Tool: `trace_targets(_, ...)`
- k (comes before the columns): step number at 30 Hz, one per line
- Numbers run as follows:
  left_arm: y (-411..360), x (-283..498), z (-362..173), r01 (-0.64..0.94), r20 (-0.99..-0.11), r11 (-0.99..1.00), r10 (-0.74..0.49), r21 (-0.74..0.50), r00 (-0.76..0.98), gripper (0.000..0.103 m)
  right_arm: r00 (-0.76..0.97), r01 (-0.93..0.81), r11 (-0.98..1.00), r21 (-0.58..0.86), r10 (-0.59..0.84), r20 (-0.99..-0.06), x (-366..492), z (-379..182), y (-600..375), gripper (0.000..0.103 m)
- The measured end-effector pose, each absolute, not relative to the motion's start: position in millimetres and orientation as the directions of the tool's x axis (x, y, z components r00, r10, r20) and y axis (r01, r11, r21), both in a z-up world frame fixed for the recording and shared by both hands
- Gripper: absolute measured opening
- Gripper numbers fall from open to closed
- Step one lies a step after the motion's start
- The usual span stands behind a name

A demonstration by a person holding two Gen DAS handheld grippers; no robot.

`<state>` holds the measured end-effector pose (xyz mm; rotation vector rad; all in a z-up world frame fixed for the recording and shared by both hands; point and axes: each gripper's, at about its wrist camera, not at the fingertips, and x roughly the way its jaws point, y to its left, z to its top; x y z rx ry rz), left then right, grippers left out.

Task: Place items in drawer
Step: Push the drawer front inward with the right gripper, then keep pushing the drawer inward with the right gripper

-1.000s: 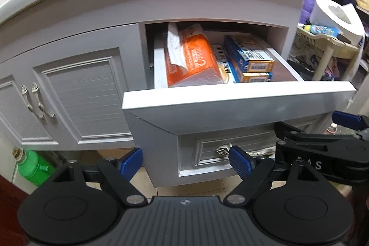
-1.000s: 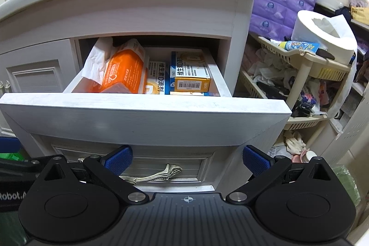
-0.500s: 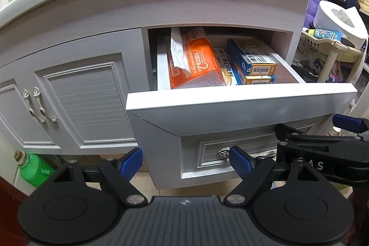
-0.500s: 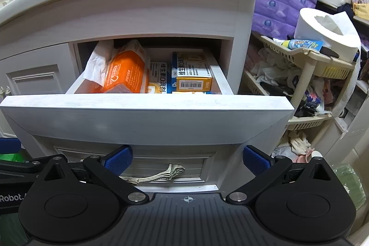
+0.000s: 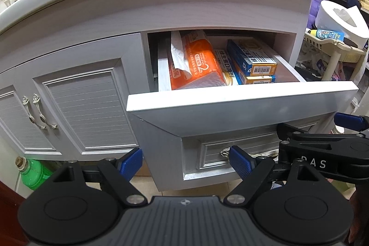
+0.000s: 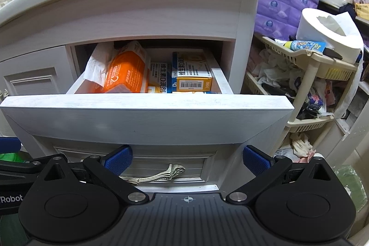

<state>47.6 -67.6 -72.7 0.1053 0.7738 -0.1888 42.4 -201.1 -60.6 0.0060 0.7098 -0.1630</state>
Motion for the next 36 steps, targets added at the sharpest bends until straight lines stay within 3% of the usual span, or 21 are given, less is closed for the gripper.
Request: trace_targets(36,-65.3,51.3,-74.1,0.205,-0.699,0.979,-0.136,0.015,0.702,0.098,0.737,0.141,0.989,-0.051,-0.139,-0.662,55.5,-60.4,-200.7,0.103)
